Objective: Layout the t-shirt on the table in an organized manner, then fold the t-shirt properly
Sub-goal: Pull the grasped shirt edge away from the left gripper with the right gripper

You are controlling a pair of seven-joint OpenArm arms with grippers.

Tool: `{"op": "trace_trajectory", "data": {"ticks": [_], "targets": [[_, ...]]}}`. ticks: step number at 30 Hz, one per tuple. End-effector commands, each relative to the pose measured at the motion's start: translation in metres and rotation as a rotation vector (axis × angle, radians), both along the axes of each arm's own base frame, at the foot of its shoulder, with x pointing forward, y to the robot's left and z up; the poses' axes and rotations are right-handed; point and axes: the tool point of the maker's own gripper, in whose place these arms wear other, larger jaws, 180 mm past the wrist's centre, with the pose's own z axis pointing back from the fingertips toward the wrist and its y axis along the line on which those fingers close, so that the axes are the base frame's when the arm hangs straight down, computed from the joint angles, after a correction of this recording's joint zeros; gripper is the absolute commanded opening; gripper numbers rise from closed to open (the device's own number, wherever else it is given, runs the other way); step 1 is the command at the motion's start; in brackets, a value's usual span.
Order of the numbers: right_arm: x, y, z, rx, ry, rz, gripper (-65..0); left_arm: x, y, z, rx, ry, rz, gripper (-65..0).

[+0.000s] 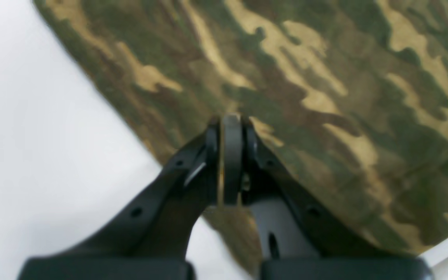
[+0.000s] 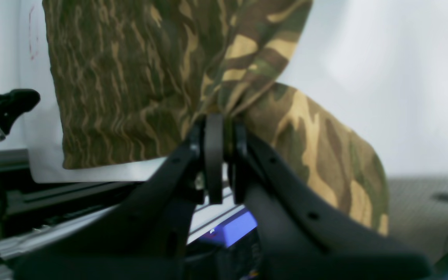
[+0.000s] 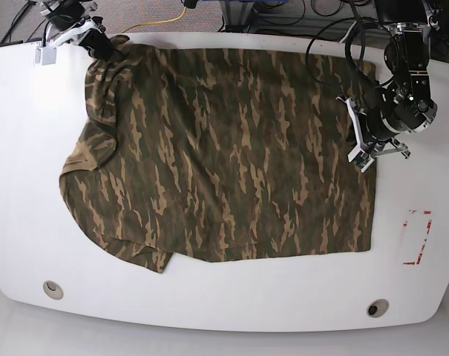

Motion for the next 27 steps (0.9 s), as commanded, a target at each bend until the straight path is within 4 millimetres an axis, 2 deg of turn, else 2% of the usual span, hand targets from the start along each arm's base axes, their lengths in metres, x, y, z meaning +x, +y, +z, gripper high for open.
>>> {"op": "trace_trajectory", "data": {"ticks": [1,5,12,15,18,21,24,27], "targets": [[-0.006,0.000,0.004,0.018,0.006,-0.037,-64.5,0.008,0.000,0.010,-0.002,-0.040,-0.008,-64.6],[-0.020,-0.005,0.000,0.039,0.052,-0.115,-64.4,0.008,-0.001,0.010,-0.002,-0.038,-0.012,-64.6],[-0.031,-0.016,0.001,0.021,0.072,-0.165,-63.1,0.008,-0.001,0.010,-0.002,-0.040,-0.012,-64.6],[-0.040,-0.024,0.000,0.003,0.099,-0.194,-53.6,0.008,-0.001,0.010,-0.002,-0.040,-0.012,-64.6],[-0.049,-0.037,0.000,-0.016,0.135,-0.257,-36.3,0.008,-0.001,0.010,-0.002,-0.040,-0.012,-64.6],[-0.056,-0.055,0.004,-0.044,0.148,-0.331,-23.1,0.008,-0.001,0.010,-0.002,-0.040,-0.012,-64.6],[-0.056,-0.063,0.008,-0.057,0.141,-0.355,-16.0,0.008,-0.001,0.010,-0.002,-0.040,-0.012,-64.6],[-0.054,-0.066,0.009,-0.063,0.131,-0.361,-13.5,0.008,-0.001,0.010,-0.002,-0.040,-0.012,-64.6]]}}
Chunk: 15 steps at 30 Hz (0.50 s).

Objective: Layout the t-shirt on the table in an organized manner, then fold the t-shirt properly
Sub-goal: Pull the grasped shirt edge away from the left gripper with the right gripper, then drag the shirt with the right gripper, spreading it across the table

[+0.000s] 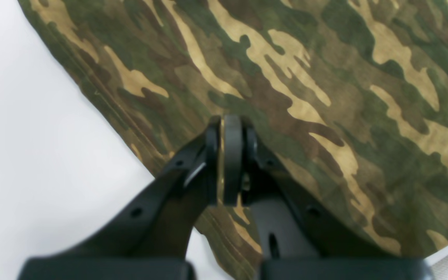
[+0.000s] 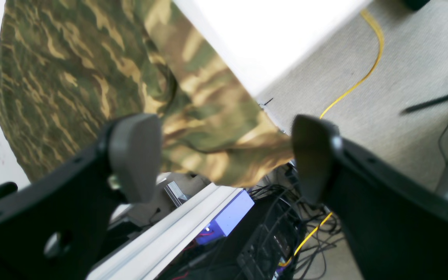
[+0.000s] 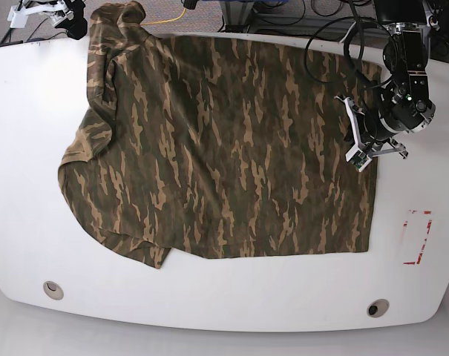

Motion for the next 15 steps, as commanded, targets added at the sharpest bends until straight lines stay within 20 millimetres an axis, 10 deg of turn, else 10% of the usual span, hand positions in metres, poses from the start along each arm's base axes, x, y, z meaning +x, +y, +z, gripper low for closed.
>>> {"op": "trace_trajectory", "data": {"ticks": [1,15], "targets": [[0.009,-0.005,0.010,-0.025,-0.039,0.010,-13.3,0.008,0.001,0.011,-0.002,-0.041,-0.007,-64.6],[0.155,0.008,0.031,-0.127,-0.239,0.346,-12.5,0.009,0.005,-0.001,-0.012,-0.003,0.011,-64.6]]}}
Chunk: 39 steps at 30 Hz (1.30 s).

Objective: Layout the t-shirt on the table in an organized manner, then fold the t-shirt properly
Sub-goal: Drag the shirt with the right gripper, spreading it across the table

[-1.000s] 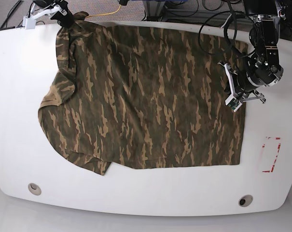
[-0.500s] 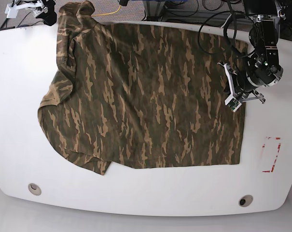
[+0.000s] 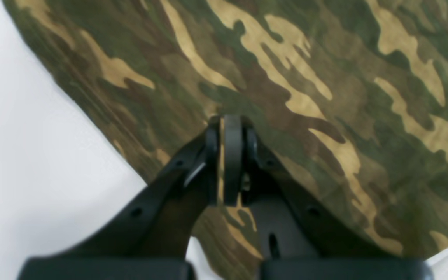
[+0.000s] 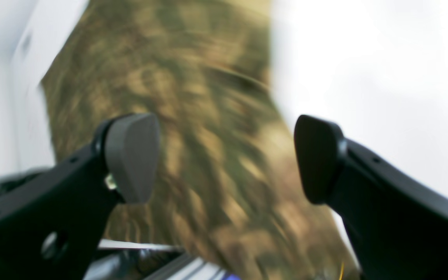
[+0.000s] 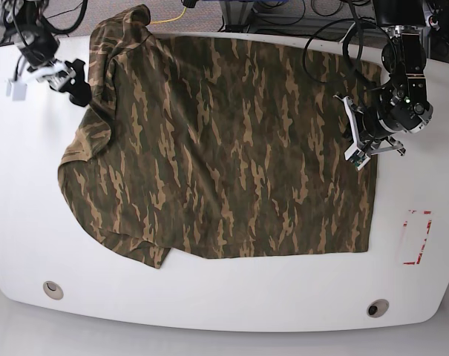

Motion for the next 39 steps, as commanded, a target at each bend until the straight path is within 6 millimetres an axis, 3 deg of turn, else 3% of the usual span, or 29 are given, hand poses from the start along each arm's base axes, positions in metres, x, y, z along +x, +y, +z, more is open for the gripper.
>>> {"op": "trace_trajectory", "data": {"ticks": [1,6,11,19,28,31,38,39], "targets": [[0.018,-0.009,-0.001,-0.091,0.019,0.047,-12.5,0.010,0.002,0.012,-0.002,-0.047,-0.004,-64.6],[0.039,0.008,-0.025,-0.174,0.102,0.213,-12.5,0.012,0.002,0.014,0.000,-0.052,-0.005,-64.6],[0.045,0.018,-0.039,-0.340,0.150,0.402,-12.5,0.012,0.002,0.015,0.000,-0.055,-0.006,-64.6],[0.043,0.014,-0.057,-0.548,0.179,0.527,-12.8,0.012,0.002,0.014,0.000,-0.052,-0.003,-64.6],[0.023,0.011,-0.094,-0.590,0.262,0.654,-14.9,0.012,0.003,0.014,0.001,-0.052,-0.003,-64.6],[0.021,0.011,-0.097,-0.579,0.264,0.663,-22.5,0.012,0.003,0.014,0.001,-0.052,-0.003,-64.6],[0.021,0.014,-0.096,-0.556,0.253,0.657,-63.1,0.012,0.003,0.014,0.001,-0.052,-0.003,-64.6],[0.021,0.014,-0.095,-0.558,0.251,0.654,-65.0,0.012,0.003,0.014,0.001,-0.052,-0.003,-64.6]]}}
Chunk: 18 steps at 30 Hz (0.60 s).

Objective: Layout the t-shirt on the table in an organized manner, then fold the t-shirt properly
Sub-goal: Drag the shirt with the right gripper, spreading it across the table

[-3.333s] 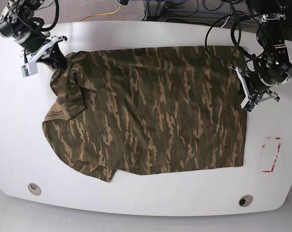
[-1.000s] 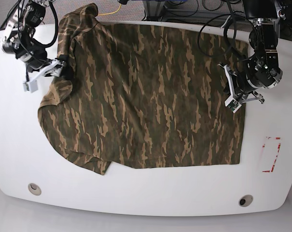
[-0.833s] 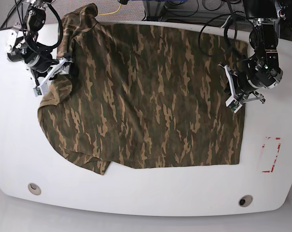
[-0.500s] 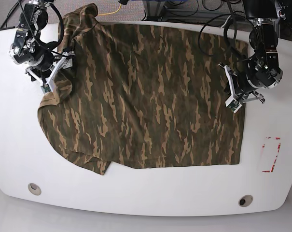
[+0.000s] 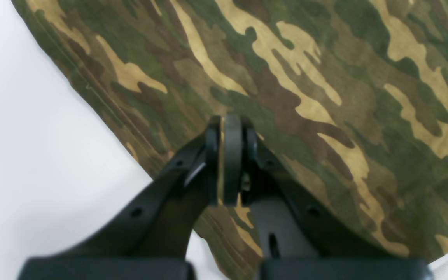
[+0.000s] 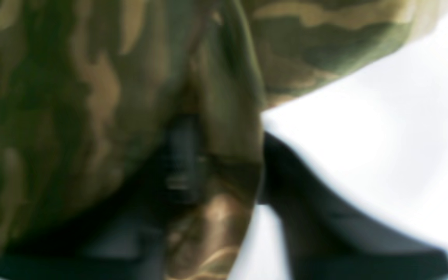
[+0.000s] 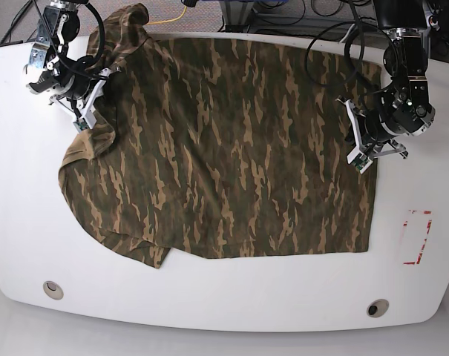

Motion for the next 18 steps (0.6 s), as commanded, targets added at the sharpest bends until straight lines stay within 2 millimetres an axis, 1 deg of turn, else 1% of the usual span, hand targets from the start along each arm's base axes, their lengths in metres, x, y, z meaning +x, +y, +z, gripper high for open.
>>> {"op": "trace_trajectory", "data": {"ticks": [1,3,5,11,15,18], "targets": [[0.008,-0.007,0.010,-0.017,-0.037,-0.003,-65.0,0.008,0.001,0.010,-0.002,-0.040,-0.006,-64.6],[0.009,-0.013,0.015,-0.021,-0.057,-0.032,-63.6,0.008,0.001,0.010,-0.002,-0.040,-0.006,-64.6],[0.009,-0.018,0.021,-0.020,-0.083,-0.083,-64.4,0.008,0.001,0.010,-0.002,-0.040,-0.006,-64.6],[0.010,-0.048,0.056,-0.084,-0.185,-0.192,-65.0,0.008,0.001,0.010,-0.002,-0.040,-0.006,-64.6],[-0.011,-0.075,0.066,-0.120,-0.172,-0.335,-65.0,0.008,0.001,0.010,-0.002,-0.040,-0.006,-64.6],[-0.035,-0.093,0.064,-0.122,-0.141,-0.461,-65.0,0.008,0.001,0.010,-0.002,-0.040,-0.006,-64.6]]}}
